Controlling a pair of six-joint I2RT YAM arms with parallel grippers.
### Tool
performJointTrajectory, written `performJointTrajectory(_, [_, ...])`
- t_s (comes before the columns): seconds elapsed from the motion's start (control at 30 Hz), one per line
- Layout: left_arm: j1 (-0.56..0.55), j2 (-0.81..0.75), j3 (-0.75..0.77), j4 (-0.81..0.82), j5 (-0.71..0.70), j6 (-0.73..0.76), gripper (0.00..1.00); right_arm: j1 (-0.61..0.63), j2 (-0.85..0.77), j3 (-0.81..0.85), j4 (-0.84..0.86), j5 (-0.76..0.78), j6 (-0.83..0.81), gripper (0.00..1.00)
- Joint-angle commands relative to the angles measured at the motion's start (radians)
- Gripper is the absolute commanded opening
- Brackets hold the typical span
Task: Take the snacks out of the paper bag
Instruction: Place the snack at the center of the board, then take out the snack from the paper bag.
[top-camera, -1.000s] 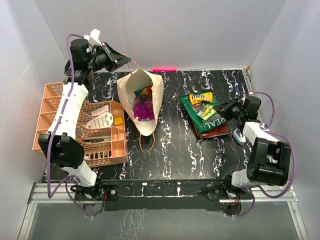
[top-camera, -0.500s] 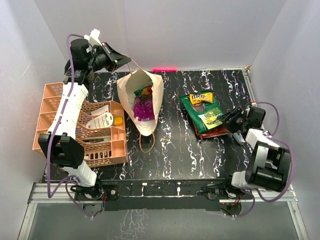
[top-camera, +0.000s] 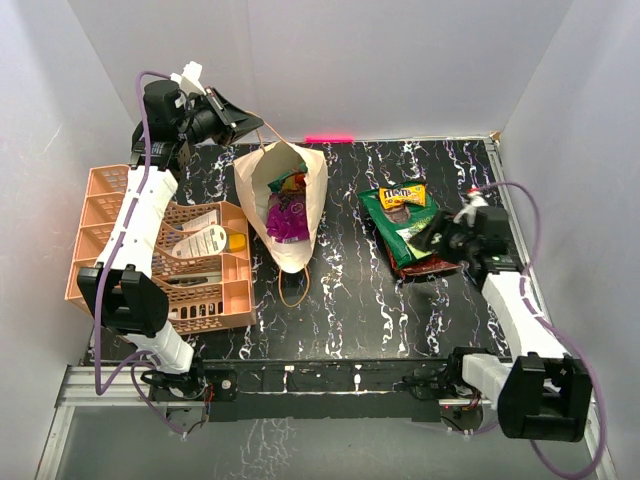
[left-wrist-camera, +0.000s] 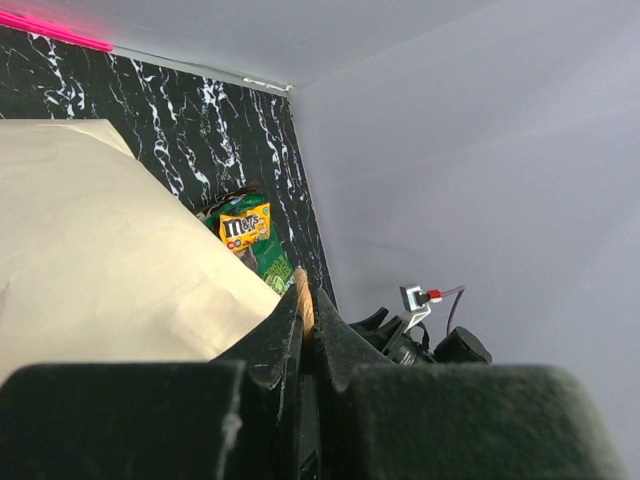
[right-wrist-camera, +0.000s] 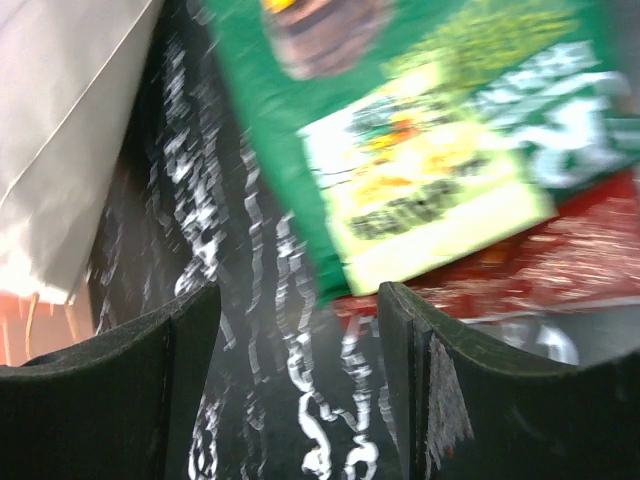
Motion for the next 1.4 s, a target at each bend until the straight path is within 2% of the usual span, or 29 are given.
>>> performJointTrajectory(0.0, [-0.003,-0.047,-0.002,0.024,0.005,0.005,0.0,0.304,-0.02,0.128,-0.004,0.084,0.031,0.67])
performJointTrajectory(0.1, [-0.003,-0.045,0.007,0.014,0.005,0.01,0.0,0.566,0.001,0.213,0.008,0.199,0.051,0.67])
performJointTrajectory(0.23, [-0.003,-0.044,0.018,0.009,0.002,0.013,0.0,0.896,0.095,0.34,0.029,0.426,0.016,0.68])
performJointTrajectory(0.33, [-0.003,-0.043,0.019,0.011,0.002,0.008,0.0,1.044,0.229,0.452,0.01,0.561,0.002,0.66])
performJointTrajectory(0.4, [-0.003,-0.044,0.018,0.013,0.004,0.006,0.0,1.105,0.331,0.528,-0.009,0.621,0.003,0.54])
performJointTrajectory(0.47, [-0.004,-0.043,0.019,0.013,0.006,0.005,0.0,1.136,0.43,0.607,-0.033,0.641,0.005,0.39])
performJointTrajectory(0.53, [-0.004,-0.042,0.021,0.013,0.01,0.003,0.0,1.164,0.512,0.684,-0.062,0.719,0.01,0.32])
performJointTrajectory(0.67, [-0.004,-0.046,0.018,0.017,0.018,0.0,0.0,1.181,0.665,0.84,-0.134,0.854,-0.02,0.29])
performJointTrajectory(0.8, [-0.003,-0.048,0.021,0.018,0.02,-0.004,0.0,1.183,0.802,0.965,-0.22,1.061,-0.008,0.24])
performJointTrajectory(1.23, [-0.003,-0.042,0.039,0.022,0.035,-0.011,0.0,1.172,1.061,1.17,-0.22,1.291,-0.063,0.24])
performJointTrajectory(1.37, [-0.003,-0.041,0.041,0.021,0.038,-0.012,0.0,1.156,1.098,1.164,-0.23,1.337,-0.047,0.32])
